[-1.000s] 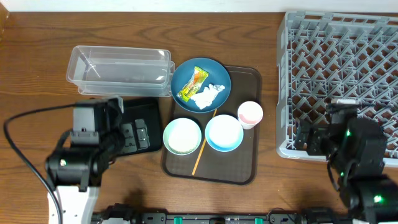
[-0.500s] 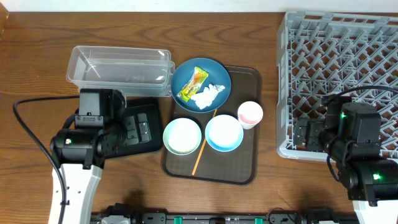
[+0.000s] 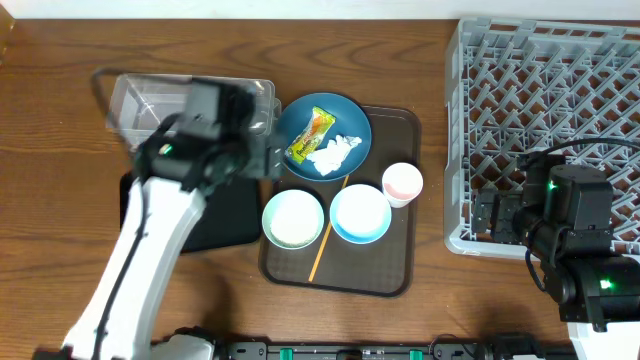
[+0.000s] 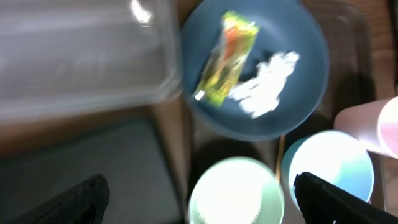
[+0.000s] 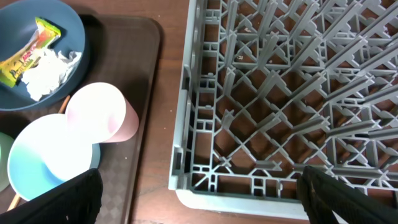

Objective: Sort waste into correct bins and load items into the dishwasher rack
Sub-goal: 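Reach the left gripper to the blue plate and grasp the white tissue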

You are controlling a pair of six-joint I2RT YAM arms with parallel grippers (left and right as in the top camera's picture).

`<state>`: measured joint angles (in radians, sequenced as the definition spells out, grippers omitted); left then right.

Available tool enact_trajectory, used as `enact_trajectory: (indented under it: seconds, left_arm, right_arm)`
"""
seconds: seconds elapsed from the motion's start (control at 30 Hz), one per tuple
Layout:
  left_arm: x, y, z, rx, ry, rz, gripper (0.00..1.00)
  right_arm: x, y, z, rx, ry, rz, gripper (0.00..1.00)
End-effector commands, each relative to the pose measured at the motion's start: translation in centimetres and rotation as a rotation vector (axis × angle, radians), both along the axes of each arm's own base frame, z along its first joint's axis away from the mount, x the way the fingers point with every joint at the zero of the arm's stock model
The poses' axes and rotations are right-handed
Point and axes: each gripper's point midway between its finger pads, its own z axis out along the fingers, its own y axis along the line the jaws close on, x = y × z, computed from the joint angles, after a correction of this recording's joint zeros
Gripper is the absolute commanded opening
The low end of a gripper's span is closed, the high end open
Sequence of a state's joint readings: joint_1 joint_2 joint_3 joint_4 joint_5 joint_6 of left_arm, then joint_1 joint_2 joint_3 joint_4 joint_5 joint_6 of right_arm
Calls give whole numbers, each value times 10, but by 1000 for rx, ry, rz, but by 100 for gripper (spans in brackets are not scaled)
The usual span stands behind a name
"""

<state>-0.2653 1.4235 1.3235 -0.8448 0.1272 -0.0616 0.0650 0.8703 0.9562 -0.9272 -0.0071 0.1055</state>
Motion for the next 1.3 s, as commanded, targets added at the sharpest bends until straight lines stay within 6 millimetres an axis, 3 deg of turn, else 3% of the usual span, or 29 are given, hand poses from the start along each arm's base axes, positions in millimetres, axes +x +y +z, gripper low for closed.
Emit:
enact_trajectory:
  seconds: [0.0, 0.2, 0.37, 0.57, 0.7, 1.0, 1.27]
  left_arm:
    - [18, -30, -4, 33, -43, -121, 97]
    - [47, -83, -21, 11, -123, -223, 96]
    - [56, -105, -57, 22, -83, -262, 95]
    - [55, -113, -106, 56, 16, -280, 90]
    - [55, -118, -126, 67, 48, -290, 87]
    - [48, -132, -156, 87, 94, -324, 85]
    - [55, -136, -157, 77, 65, -324, 75]
  right_arm:
    - [0, 2, 3, -3, -7, 12, 99]
    - [0, 2, 2, -3, -3, 12, 99]
    - [-2, 2, 1, -3, 6, 12, 99]
    - [-5, 2, -2, -5, 23, 12, 99]
    - [-5, 2, -2, -5, 24, 12, 99]
    - [-6, 2, -3, -5, 28, 12, 99]
    - [-7, 2, -4, -5, 33, 12, 99]
